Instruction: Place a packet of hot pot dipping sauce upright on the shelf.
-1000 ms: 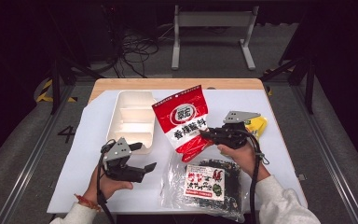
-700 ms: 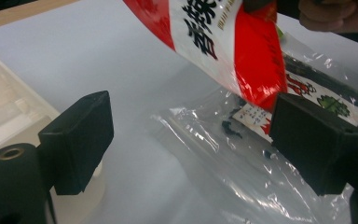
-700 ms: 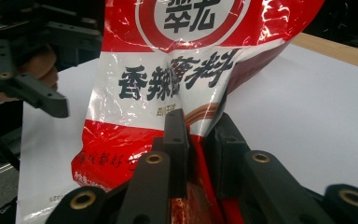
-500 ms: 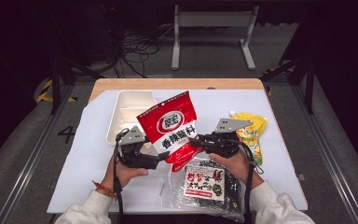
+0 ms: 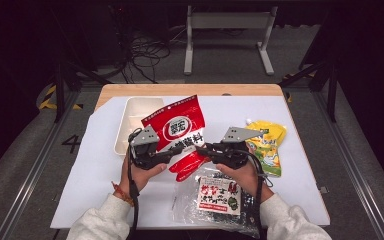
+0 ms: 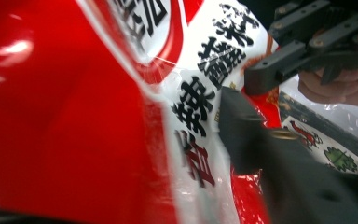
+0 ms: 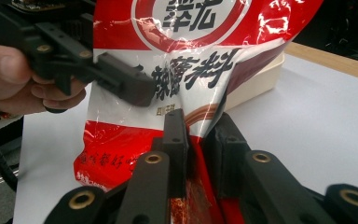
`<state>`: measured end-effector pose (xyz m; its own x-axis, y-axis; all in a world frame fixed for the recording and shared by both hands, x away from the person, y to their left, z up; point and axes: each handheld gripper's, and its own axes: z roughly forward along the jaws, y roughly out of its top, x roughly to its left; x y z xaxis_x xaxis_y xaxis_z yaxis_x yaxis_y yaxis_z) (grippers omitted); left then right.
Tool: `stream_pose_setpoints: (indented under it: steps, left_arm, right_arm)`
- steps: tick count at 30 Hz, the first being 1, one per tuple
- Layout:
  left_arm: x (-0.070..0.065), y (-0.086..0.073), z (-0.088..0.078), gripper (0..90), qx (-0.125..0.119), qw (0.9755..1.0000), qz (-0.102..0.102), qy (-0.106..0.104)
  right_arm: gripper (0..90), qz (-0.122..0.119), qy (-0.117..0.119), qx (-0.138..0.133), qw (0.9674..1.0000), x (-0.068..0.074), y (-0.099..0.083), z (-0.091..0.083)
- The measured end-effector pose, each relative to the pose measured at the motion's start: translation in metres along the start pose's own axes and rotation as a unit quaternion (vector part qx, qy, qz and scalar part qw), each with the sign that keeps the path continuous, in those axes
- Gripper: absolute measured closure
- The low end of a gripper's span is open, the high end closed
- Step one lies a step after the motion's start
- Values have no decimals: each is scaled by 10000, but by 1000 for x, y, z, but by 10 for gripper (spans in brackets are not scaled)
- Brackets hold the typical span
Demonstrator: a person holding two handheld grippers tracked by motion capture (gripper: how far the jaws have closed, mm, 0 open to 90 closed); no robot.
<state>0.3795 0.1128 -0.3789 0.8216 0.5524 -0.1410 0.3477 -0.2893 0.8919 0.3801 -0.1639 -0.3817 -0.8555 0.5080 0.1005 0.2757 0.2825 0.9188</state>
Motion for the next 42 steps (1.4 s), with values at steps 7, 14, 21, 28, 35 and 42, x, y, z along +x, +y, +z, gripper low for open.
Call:
stream_pose_setpoints:
  steps: [7,14,21,28,35,42]
  left_arm:
    - [2,14,-3,899,-104,9997,186,-84]
    - [6,33,-9,900,-110,9987,495,-96]
    - [21,60,-30,900,-107,9968,791,-7]
    - [52,71,-46,900,-163,9957,903,121]
    - [77,77,-50,900,-252,9954,913,177]
    - [108,83,-47,900,-232,9944,930,445]
  right_arm:
    - [766,-95,-209,-21,9997,2,4,0]
    - [620,-52,-219,-34,9997,4,7,-4]
    - [428,-6,-389,-16,9992,3,3,-31]
    - [383,184,-424,-235,9987,-1,-10,-66]
    - [355,320,-731,78,9968,-1,-34,-89]
    - [338,599,-1074,143,9923,-4,-58,-119]
